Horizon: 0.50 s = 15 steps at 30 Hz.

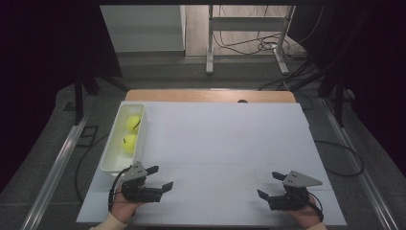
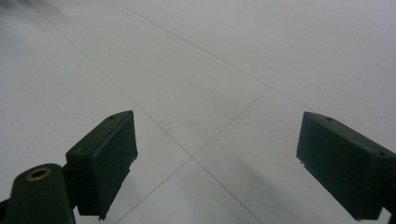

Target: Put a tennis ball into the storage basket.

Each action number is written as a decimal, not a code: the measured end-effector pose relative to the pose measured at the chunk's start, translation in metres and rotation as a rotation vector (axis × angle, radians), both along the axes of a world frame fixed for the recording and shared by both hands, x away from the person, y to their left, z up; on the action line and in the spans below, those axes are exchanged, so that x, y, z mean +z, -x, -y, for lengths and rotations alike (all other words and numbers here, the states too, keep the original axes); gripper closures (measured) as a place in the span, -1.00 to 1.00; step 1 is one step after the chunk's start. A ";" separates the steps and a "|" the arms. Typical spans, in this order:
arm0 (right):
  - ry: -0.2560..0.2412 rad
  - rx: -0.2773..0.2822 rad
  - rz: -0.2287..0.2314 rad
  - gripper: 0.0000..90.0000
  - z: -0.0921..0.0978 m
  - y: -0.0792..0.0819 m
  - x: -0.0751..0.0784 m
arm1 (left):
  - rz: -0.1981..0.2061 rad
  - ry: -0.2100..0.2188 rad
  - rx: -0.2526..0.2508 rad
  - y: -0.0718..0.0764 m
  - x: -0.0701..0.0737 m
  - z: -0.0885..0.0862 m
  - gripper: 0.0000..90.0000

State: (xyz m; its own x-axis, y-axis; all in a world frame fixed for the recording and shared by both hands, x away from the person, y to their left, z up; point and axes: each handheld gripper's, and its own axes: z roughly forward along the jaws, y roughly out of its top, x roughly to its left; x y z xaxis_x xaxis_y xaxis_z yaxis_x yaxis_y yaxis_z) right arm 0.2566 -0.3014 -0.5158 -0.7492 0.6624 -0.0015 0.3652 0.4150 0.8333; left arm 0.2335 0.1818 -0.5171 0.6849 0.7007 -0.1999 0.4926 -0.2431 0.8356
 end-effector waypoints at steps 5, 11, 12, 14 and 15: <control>0.003 0.007 -0.003 -0.72 0.000 0.001 0.000 | 0.012 0.000 0.004 0.000 0.000 0.000 -0.67; 0.000 0.008 -0.005 -0.72 -0.001 0.001 -0.001 | 0.018 0.003 0.004 -0.001 0.002 0.000 -0.67; 0.005 0.005 -0.003 -0.72 -0.001 0.001 0.000 | 0.021 0.003 0.007 -0.001 0.003 0.000 -0.67; 0.005 0.005 -0.003 -0.72 -0.001 0.001 0.000 | 0.022 0.003 0.004 -0.002 0.003 0.000 -0.67; 0.005 0.007 -0.003 -0.72 0.000 0.001 0.000 | 0.022 0.002 0.005 -0.002 0.003 0.000 -0.67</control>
State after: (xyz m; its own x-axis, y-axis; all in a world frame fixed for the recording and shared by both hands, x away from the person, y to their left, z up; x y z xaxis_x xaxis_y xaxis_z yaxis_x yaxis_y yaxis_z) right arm 0.2553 -0.3010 -0.5160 -0.7539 0.6570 -0.0023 0.3649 0.4216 0.8301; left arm 0.2351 0.1814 -0.5136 0.6858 0.7036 -0.1862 0.4749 -0.2387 0.8471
